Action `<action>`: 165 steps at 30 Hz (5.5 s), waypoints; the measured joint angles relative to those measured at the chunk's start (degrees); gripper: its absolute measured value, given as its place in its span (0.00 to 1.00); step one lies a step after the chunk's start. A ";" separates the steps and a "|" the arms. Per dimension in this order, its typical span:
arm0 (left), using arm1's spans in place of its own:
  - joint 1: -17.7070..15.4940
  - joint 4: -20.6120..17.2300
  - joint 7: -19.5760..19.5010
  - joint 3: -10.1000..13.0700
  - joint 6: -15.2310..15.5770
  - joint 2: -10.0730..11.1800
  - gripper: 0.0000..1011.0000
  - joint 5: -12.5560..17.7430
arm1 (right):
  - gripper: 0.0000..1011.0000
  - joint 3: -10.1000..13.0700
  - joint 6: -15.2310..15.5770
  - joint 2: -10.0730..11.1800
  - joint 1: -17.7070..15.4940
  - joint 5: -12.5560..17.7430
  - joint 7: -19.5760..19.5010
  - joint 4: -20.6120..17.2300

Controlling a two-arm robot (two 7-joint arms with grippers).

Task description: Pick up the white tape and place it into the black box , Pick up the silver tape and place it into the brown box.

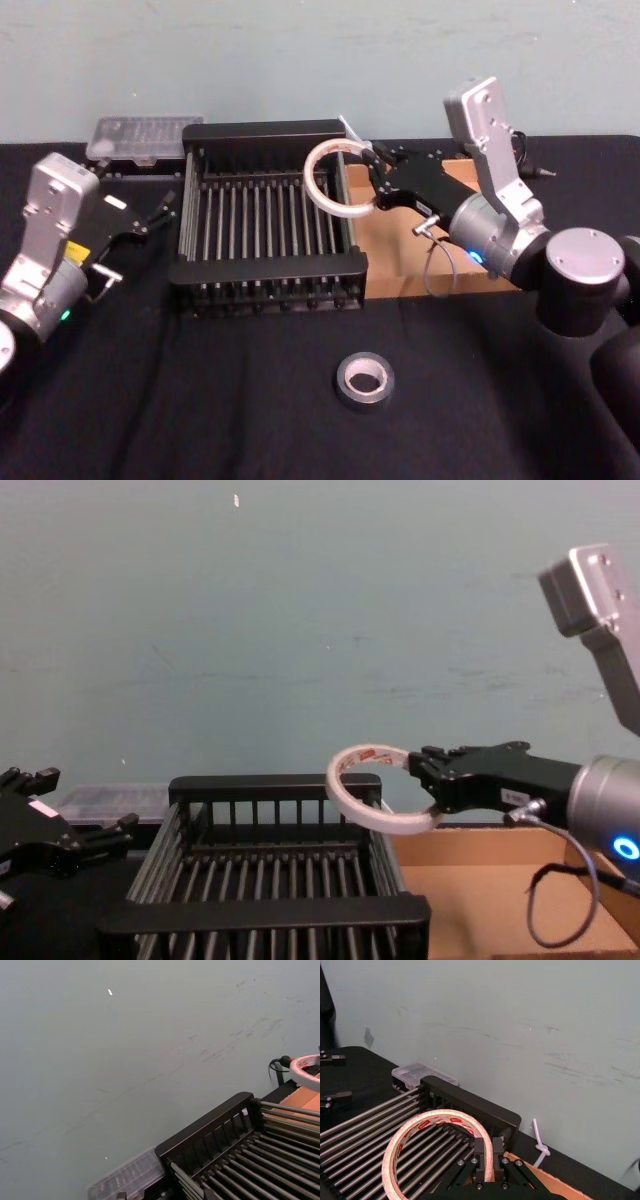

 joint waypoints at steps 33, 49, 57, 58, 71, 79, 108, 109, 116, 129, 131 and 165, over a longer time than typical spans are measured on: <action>0.00 0.00 0.00 0.00 0.00 0.00 0.99 0.00 | 0.10 -3.64 -0.84 -5.35 7.57 -2.74 1.83 10.64; 0.00 0.00 0.00 0.00 0.00 0.00 0.99 0.00 | 0.10 -4.62 -1.37 -7.24 10.08 -3.66 2.01 14.91; 0.00 0.00 0.00 0.00 0.00 0.00 0.99 0.00 | 0.10 -4.87 -1.31 -7.48 10.41 -4.31 1.94 15.90; 0.00 0.00 0.00 0.00 0.00 0.00 0.99 0.00 | 0.10 -4.90 -1.32 -7.47 10.45 -4.40 1.96 16.02; 0.00 0.00 0.00 0.00 0.00 0.00 0.99 0.00 | 0.10 -4.88 -1.31 -7.43 10.42 -4.34 1.91 15.91; -0.01 0.00 0.00 0.00 0.00 0.00 0.99 0.00 | 0.10 -4.84 -1.26 -7.42 10.38 -4.26 1.86 15.83; 0.00 0.00 0.00 0.00 0.00 0.00 0.99 0.00 | 0.84 -4.81 -1.22 -7.42 10.34 -4.17 1.84 15.74; 0.00 0.00 0.00 0.00 0.00 0.00 0.99 0.00 | 0.88 -4.81 -1.22 -7.43 10.34 -4.17 1.84 15.74; 0.00 0.00 0.00 0.00 0.00 0.00 0.99 0.00 | 0.99 -4.53 -0.99 -6.81 9.35 -4.19 1.58 13.96; 0.00 0.00 0.00 0.00 0.00 0.00 0.99 0.00 | 0.99 -3.41 1.01 -4.36 4.13 -4.44 0.35 5.44; 0.00 0.00 0.00 0.00 0.00 0.00 0.99 0.00 | 0.99 -3.08 1.30 -3.93 3.06 -4.33 0.25 3.77; 0.00 0.00 0.00 0.00 0.00 0.00 0.99 0.00 | 0.99 2.33 5.37 6.13 -14.23 2.50 0.69 -19.09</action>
